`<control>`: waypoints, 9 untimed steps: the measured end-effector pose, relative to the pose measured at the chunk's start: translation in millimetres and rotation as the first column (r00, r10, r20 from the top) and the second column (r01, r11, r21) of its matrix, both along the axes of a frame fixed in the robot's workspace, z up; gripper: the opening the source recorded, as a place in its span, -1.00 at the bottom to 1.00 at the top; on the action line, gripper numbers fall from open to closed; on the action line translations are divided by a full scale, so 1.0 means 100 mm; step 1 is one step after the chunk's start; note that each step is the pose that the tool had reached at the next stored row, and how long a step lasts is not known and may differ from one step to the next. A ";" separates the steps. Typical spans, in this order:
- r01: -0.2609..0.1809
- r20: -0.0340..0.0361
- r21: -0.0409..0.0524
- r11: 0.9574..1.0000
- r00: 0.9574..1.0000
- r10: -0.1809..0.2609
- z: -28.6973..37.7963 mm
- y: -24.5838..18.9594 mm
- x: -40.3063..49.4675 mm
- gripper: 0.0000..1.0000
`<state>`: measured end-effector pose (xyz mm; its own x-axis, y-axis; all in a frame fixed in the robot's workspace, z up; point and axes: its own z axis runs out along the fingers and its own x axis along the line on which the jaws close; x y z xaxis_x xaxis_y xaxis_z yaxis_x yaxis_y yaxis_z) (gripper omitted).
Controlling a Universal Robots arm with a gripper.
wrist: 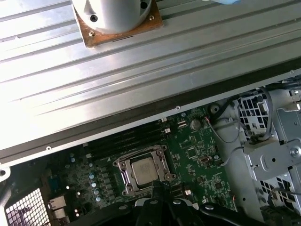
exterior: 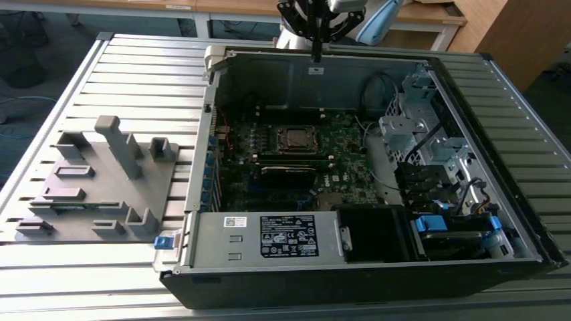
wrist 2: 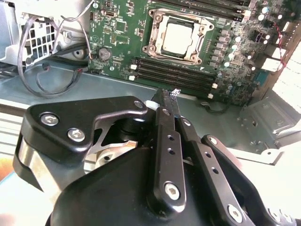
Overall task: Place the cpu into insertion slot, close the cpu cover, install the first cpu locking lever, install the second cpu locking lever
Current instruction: 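Install the second cpu locking lever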
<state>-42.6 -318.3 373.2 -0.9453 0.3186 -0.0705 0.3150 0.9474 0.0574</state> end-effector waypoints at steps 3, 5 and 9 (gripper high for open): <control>-0.003 0.000 0.000 1.000 1.000 0.003 0.000 0.000 0.000 -0.80; -0.005 0.000 0.000 1.000 1.000 0.005 0.000 0.000 0.000 -0.80; -0.007 0.000 0.000 1.000 1.000 0.007 0.000 0.000 0.000 -0.80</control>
<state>-42.6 -318.3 373.2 -0.9475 0.3118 -0.0705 0.3082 0.9496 0.0574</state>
